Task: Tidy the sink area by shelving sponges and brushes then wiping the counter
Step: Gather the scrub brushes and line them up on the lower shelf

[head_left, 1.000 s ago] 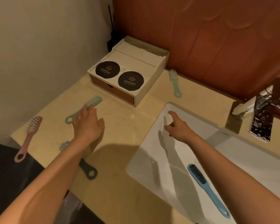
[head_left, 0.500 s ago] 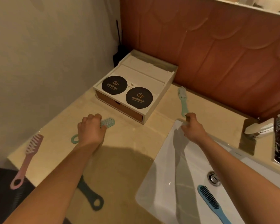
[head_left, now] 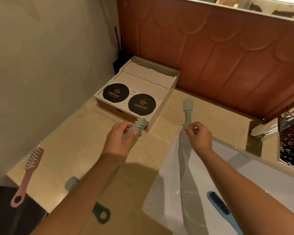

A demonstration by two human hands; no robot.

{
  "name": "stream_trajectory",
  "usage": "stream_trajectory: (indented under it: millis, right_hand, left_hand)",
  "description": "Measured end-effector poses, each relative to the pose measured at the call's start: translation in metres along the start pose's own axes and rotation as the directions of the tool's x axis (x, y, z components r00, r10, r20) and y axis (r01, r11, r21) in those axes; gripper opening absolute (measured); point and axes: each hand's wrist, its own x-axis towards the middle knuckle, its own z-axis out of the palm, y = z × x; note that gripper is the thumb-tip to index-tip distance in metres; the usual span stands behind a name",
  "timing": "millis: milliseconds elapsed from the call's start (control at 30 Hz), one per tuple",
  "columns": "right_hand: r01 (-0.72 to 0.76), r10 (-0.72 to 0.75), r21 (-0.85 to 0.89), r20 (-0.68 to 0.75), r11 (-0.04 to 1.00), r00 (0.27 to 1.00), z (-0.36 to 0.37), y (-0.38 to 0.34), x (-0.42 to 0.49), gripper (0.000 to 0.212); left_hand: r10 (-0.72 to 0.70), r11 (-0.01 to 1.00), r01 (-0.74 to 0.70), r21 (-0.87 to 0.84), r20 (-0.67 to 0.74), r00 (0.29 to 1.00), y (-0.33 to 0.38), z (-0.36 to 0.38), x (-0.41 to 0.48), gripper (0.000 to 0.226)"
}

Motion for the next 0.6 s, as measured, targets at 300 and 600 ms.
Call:
stream_trajectory:
  millis: [300,600]
  right_hand:
    - [-0.012,0.117,0.509,-0.175,0.861,0.978,-0.04,-0.015,-0.066,0.011]
    - [-0.139,0.23,0.603,-0.076,0.785,0.97,-0.097,0.026,-0.144,0.021]
  left_hand:
    - [-0.14,0.803,0.224,-0.553,0.19,0.972,0.05,0.041,-0.026,0.013]
    - [-0.268,0.526,0.485,-0.698,0.406,0.874,0.073,0.087,-0.059,0.007]
